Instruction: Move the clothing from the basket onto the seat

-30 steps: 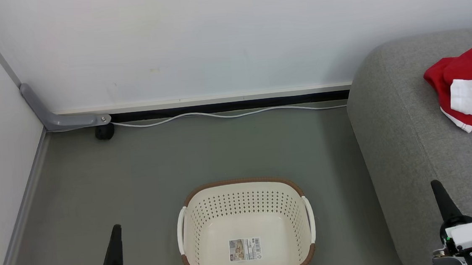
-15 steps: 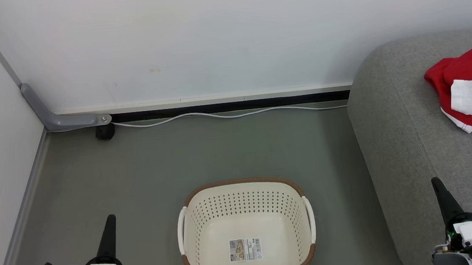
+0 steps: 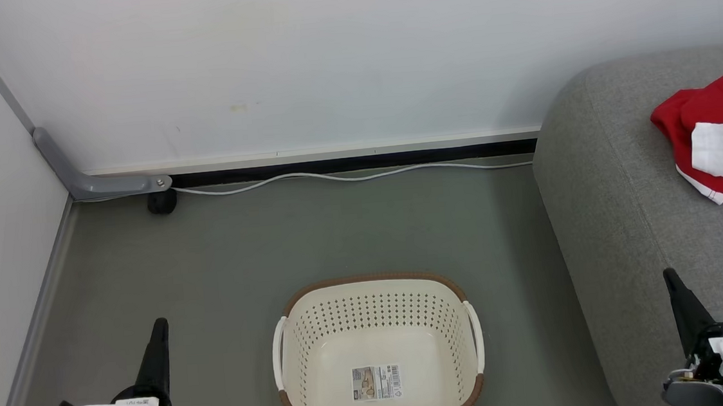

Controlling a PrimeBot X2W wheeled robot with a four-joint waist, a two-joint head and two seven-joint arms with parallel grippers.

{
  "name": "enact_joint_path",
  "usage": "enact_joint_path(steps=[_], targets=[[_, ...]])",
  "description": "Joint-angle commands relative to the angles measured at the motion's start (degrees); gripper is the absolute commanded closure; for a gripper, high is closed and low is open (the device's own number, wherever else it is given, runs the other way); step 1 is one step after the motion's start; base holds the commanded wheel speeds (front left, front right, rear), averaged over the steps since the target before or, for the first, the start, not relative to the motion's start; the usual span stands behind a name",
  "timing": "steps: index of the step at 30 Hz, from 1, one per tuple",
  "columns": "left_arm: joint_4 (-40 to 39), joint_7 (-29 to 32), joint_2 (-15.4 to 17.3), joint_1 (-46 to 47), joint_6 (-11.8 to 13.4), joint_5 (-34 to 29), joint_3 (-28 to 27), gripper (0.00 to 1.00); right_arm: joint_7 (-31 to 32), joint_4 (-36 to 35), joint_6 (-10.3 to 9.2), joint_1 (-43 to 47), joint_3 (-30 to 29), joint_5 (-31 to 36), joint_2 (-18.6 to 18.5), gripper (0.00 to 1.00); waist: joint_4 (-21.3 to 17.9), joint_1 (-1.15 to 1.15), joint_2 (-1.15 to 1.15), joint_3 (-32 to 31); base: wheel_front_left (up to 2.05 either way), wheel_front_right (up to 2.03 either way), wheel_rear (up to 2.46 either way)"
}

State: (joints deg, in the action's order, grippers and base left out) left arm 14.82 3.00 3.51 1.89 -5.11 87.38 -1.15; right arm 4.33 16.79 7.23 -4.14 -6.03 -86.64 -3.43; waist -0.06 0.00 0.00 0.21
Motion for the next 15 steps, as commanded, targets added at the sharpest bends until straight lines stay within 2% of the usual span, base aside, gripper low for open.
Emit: enact_joint_path(steps=[1,8,15], targets=[[-1.2,0.6,0.9,3.4,-1.2,2.1,-2.3,1.0,1.0,-2.2,0.24,-2.0,0.5,-1.7,-0.3,1.0,0.0,0.0,0.0,0.0,0.0,0.0,0.0],[-0.9,1.8,0.9,4.1,-2.3,6.4,-3.3,1.0,2.1,-2.8,0.25,-2.0,-0.5,-5.4,0.5,1.0,0.1,0.0,0.0,0.0,0.0,0.0,0.0],[-0.9,1.9,0.8,4.1,-2.4,6.4,-3.4,1.0,2.2,-2.8,0.25,-2.0,-0.5,-5.5,0.5,1.0,0.1,0.0,0.0,0.0,0.0,0.0,0.0]])
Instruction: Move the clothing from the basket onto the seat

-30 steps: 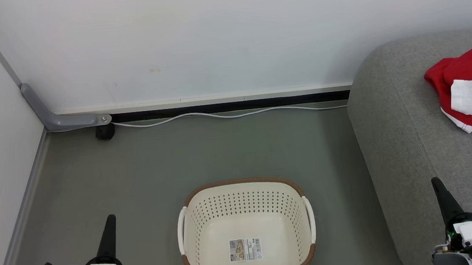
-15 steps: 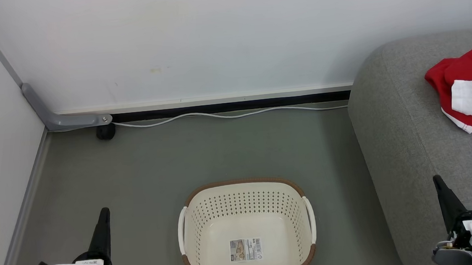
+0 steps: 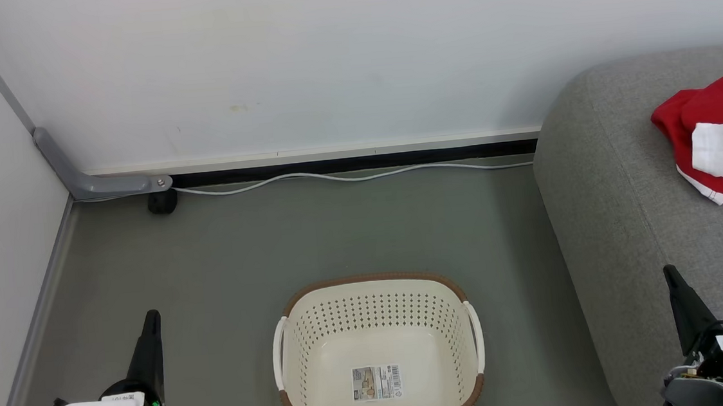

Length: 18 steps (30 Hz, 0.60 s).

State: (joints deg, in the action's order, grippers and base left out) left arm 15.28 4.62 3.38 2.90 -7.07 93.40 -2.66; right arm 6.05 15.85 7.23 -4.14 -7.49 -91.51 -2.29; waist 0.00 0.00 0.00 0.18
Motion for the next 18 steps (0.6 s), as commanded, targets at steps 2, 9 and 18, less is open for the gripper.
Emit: enact_joint_path(steps=[2,9,18], targets=[[-1.3,0.4,0.9,3.1,-0.4,0.3,-2.0,1.0,0.5,-1.8,0.25,-2.0,0.9,-0.6,-0.6,1.0,0.0,0.0,0.0,0.0,0.0,0.0,0.0],[-1.3,0.5,0.8,3.1,-0.4,0.2,-2.1,1.0,0.5,-1.8,0.25,-2.0,0.9,-0.6,-0.6,1.0,0.0,0.0,0.0,0.0,0.0,0.0,0.0],[-1.3,0.6,0.6,3.2,-0.4,0.0,-2.3,1.0,0.5,-1.8,0.25,-2.0,0.9,-0.6,-0.6,1.0,0.0,0.0,0.0,0.0,0.0,0.0,0.0]])
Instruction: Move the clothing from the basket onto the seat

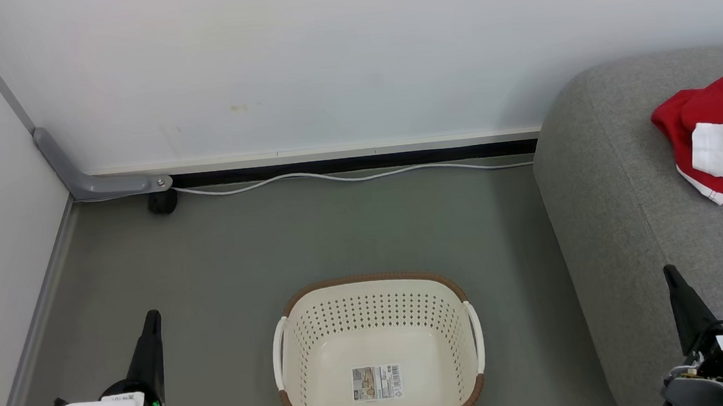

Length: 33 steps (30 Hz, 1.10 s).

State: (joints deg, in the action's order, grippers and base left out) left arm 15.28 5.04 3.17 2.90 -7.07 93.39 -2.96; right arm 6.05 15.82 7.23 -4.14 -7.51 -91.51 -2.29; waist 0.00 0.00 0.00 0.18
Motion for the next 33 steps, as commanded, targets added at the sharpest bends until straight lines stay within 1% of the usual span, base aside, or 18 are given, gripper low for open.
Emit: enact_joint_path(steps=[1,33], targets=[[-1.3,0.2,0.8,3.2,-0.4,0.0,-2.1,1.0,0.5,-1.8,0.25,-2.0,0.9,-0.6,-0.6,1.0,0.0,0.0,0.0,0.0,0.0,0.0,0.0],[-1.3,0.7,0.4,3.2,-0.4,-0.4,-2.6,1.0,0.5,-1.8,0.25,-2.0,0.9,-0.6,-0.6,1.0,0.0,0.0,0.0,0.0,0.0,0.0,0.0]])
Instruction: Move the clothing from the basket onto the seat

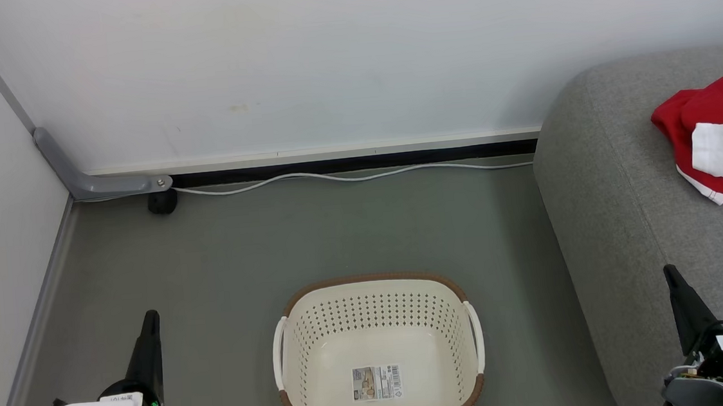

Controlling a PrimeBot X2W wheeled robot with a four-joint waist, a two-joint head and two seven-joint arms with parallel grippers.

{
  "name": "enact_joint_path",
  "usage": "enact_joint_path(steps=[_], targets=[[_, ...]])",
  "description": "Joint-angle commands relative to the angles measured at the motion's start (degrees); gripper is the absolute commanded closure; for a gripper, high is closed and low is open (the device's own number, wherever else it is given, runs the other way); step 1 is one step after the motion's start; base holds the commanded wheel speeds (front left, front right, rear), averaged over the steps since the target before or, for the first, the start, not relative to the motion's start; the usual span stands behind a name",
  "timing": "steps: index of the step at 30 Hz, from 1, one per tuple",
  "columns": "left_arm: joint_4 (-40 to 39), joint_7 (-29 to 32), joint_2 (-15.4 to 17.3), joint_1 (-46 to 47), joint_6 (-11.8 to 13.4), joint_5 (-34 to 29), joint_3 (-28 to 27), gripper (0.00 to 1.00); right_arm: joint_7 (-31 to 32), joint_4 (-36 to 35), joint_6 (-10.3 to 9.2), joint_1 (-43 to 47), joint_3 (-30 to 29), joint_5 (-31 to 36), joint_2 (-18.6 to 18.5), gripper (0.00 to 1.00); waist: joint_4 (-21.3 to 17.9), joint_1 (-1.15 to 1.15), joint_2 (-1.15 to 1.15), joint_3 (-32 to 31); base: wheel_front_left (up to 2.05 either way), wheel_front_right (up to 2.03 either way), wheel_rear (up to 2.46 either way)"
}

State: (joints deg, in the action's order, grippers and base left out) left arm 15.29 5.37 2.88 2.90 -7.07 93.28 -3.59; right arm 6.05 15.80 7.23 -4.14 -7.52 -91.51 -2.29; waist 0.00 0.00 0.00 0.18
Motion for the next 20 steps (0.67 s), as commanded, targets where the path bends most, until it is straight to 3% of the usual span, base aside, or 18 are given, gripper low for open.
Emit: enact_joint_path(steps=[1,20], targets=[[-1.3,0.3,0.7,3.2,-0.4,-0.3,-2.0,1.0,0.5,-1.8,0.25,-2.0,0.9,-0.6,-0.6,1.0,0.0,0.0,0.0,0.0,0.0,0.0,0.0],[-1.3,0.5,0.6,3.2,-0.4,-0.5,-2.2,1.0,0.5,-1.8,0.25,-2.0,0.9,-0.6,-0.6,1.0,0.0,0.0,0.0,0.0,0.0,0.0,0.0]])
